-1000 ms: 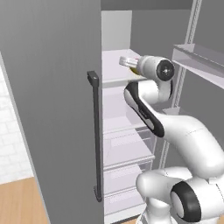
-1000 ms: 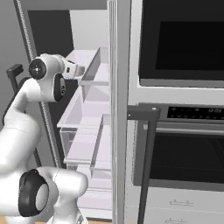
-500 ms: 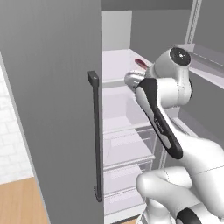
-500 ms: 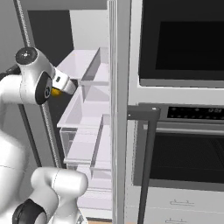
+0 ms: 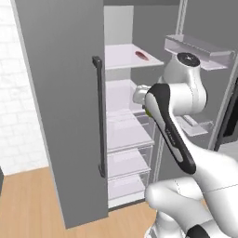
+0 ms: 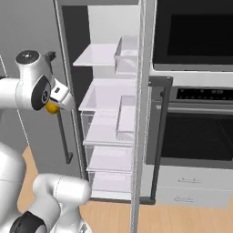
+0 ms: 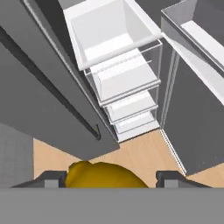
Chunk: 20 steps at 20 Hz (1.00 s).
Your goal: Place one lemon and one steak in each tupperware on the nearby counter, to pack two identical lunches.
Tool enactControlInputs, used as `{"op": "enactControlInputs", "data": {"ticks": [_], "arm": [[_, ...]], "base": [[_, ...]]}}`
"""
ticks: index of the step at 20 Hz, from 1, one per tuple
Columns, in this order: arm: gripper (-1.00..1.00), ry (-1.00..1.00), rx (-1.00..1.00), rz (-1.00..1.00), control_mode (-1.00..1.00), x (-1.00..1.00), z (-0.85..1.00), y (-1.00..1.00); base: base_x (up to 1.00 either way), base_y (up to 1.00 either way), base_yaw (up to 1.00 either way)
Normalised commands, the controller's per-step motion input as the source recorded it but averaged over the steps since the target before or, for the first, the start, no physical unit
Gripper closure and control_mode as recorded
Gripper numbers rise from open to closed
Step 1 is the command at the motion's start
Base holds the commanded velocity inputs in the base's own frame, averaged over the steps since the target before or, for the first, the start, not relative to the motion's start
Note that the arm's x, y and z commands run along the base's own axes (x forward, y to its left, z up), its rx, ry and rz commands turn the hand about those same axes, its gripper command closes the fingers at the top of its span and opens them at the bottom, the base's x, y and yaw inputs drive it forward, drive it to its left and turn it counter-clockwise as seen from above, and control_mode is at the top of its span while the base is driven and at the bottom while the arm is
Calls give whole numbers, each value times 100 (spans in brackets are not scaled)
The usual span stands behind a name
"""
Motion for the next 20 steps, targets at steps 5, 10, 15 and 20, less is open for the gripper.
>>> {"op": "enactControlInputs", "data": {"ticks": [5, 10, 15, 20], "arm": [[100, 0, 0, 0, 100, 0, 0, 0], [100, 0, 0, 0, 100, 0, 0, 0], [100, 0, 0, 0, 100, 0, 0, 0], [100, 0, 0, 0, 100, 0, 0, 0]], "base": [[-100, 52, -3], [-99, 12, -42], [-41, -60, -74], [29, -100, -64]]}}
